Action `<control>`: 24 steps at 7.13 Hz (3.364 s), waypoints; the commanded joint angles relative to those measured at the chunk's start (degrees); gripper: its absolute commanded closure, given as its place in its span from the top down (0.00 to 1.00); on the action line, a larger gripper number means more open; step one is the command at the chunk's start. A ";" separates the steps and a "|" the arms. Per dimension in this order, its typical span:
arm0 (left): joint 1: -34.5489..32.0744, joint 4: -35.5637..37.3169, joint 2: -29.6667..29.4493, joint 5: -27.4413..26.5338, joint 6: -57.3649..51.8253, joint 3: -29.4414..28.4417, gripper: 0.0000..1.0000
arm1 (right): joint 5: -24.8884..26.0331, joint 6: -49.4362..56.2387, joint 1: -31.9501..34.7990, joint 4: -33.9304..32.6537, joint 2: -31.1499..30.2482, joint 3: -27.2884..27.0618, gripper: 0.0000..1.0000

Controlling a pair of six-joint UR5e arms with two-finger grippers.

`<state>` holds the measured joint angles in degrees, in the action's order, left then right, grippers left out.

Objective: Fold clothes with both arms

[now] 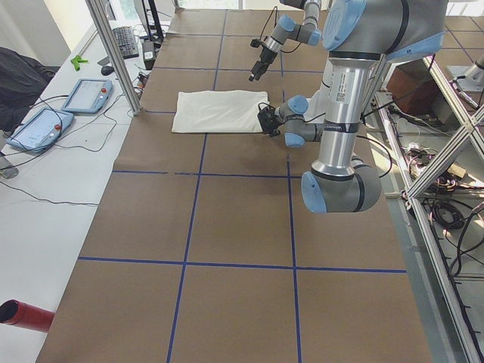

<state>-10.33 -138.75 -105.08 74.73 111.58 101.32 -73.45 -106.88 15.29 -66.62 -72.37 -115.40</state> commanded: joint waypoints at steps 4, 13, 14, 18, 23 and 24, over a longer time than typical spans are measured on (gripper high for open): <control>0.31 -0.03 -2.58 0.42 -0.13 -2.26 0.74 | 0.32 0.00 0.00 0.00 -0.06 0.00 1.00; 0.05 -0.03 -2.06 0.42 -0.66 -1.30 0.53 | 0.41 -0.09 -0.09 0.00 0.03 0.00 1.00; 0.05 -0.03 -1.97 0.33 -0.66 -1.30 0.53 | 0.41 -0.09 -0.09 0.00 -0.06 0.00 1.00; -0.13 -0.03 -1.97 0.16 -0.66 -1.21 0.00 | 0.41 -1.57 -0.26 0.00 0.12 0.96 1.00; -0.04 -0.03 -2.23 -0.19 -0.66 -1.03 0.00 | 0.15 -14.13 -5.70 -13.44 2.75 1.75 0.84; -0.04 -0.03 -2.23 -0.19 -0.66 -0.86 0.00 | 0.32 -14.32 -5.89 -13.36 2.84 4.46 0.83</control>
<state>-10.37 -138.78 -107.27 74.57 110.89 100.33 -73.26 -119.84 10.14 -78.93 -69.81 -113.18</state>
